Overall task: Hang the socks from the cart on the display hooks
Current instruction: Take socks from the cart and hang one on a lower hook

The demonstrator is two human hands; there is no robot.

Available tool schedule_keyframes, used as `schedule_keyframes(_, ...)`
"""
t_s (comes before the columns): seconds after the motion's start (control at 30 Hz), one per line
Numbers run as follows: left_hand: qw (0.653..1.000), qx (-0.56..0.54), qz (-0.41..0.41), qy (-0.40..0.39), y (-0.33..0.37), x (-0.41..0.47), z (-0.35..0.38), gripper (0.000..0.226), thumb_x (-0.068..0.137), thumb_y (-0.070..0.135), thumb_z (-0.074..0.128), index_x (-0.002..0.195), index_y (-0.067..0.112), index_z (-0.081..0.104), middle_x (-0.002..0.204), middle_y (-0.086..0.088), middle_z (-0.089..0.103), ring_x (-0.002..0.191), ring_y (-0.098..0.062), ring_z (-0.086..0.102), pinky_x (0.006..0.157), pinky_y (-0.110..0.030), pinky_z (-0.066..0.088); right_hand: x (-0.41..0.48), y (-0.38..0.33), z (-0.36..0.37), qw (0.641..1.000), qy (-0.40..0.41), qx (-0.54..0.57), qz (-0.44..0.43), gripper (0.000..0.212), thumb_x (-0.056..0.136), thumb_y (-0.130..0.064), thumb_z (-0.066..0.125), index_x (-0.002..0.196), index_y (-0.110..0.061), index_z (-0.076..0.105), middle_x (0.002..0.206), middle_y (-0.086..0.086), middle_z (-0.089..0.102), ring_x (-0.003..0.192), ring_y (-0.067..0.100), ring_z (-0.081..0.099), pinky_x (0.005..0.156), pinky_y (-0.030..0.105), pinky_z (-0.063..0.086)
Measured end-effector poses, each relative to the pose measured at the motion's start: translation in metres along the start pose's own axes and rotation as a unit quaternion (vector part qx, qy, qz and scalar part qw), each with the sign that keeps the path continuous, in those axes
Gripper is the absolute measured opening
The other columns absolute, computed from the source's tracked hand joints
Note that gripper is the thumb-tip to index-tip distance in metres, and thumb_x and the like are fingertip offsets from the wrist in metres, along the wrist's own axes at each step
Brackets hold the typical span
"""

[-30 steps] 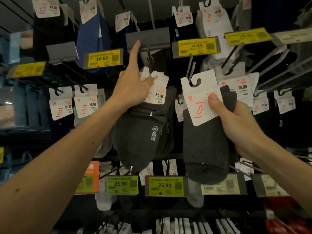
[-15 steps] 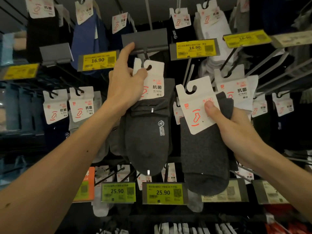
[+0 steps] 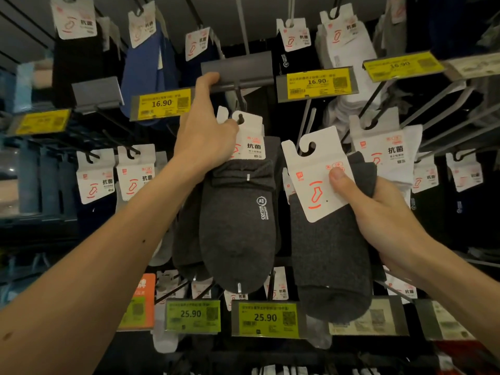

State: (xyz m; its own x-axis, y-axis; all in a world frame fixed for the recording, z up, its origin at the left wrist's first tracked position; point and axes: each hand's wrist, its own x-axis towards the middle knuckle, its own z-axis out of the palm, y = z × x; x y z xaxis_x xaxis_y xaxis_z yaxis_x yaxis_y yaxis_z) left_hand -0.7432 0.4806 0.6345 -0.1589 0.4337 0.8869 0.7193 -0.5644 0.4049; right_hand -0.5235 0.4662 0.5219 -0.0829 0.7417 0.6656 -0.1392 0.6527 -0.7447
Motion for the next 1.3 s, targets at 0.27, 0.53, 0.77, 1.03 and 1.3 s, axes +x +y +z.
schedule_keyframes(0.27, 0.997, 0.038, 0.045, 0.052, -0.013, -0.02, 0.025, 0.084, 0.098, 0.011, 0.056, 0.158, 0.034, 0.002, 0.074, 0.016, 0.046, 0.059, -0.023, 0.06, 0.061, -0.044, 0.052, 0.002, 0.001, -0.004, 1.0, 0.001, 0.006, 0.007, 0.021, 0.097, -0.037, 0.053, 0.099, -0.027, 0.071, 0.092, -0.013, 0.078, 0.088, 0.002, 0.073, 0.065, 0.013, 0.055)
schedule_keyframes(0.53, 0.991, 0.045, 0.075, 0.105, -0.028, -0.028, 0.04, 0.079, 0.096, 0.021, 0.056, 0.159, 0.017, 0.007, 0.076, 0.004, 0.054, 0.066, -0.012, 0.053, 0.073, -0.032, 0.051, -0.008, -0.004, 0.001, 0.999, 0.029, -0.008, 0.011, 0.021, 0.101, -0.037, 0.052, 0.104, -0.026, 0.069, 0.097, -0.012, 0.077, 0.094, 0.003, 0.072, 0.077, 0.02, 0.056)
schedule_keyframes(0.77, 0.99, 0.071, 0.12, -0.005, -0.056, -0.052, 0.024, 0.068, 0.09, 0.048, 0.058, 0.148, 0.018, 0.039, 0.129, -0.005, 0.059, 0.119, -0.018, 0.055, 0.101, -0.026, 0.043, -0.043, -0.002, 0.008, 0.997, 0.071, -0.018, 0.0, 0.024, 0.103, -0.036, 0.05, 0.117, -0.024, 0.065, 0.107, -0.009, 0.075, 0.099, 0.004, 0.071, 0.084, 0.023, 0.058)
schedule_keyframes(1.03, 0.984, -0.056, 0.169, 0.014, -0.027, -0.136, -0.026, 0.034, 0.097, 0.038, 0.06, 0.112, 0.008, 0.063, 0.106, -0.003, 0.065, 0.103, -0.013, 0.062, 0.089, -0.035, 0.051, -0.087, -0.002, 0.027, 0.995, 0.1, -0.007, -0.01, 0.017, 0.104, -0.033, 0.049, 0.106, -0.028, 0.065, 0.095, -0.014, 0.077, 0.096, 0.004, 0.072, 0.076, 0.019, 0.056)
schedule_keyframes(1.3, 0.912, -0.284, -0.196, -0.221, 0.006, -0.293, -0.034, 0.049, 0.085, 0.033, 0.073, 0.125, 0.038, 0.044, 0.107, 0.005, 0.065, 0.09, 0.005, 0.064, 0.076, -0.013, 0.051, -0.174, 0.043, 0.049, 0.989, 0.033, 0.07, 0.128, 0.021, 0.099, -0.033, 0.052, 0.094, -0.031, 0.072, 0.088, -0.008, 0.078, 0.084, 0.009, 0.074, 0.067, 0.024, 0.06)
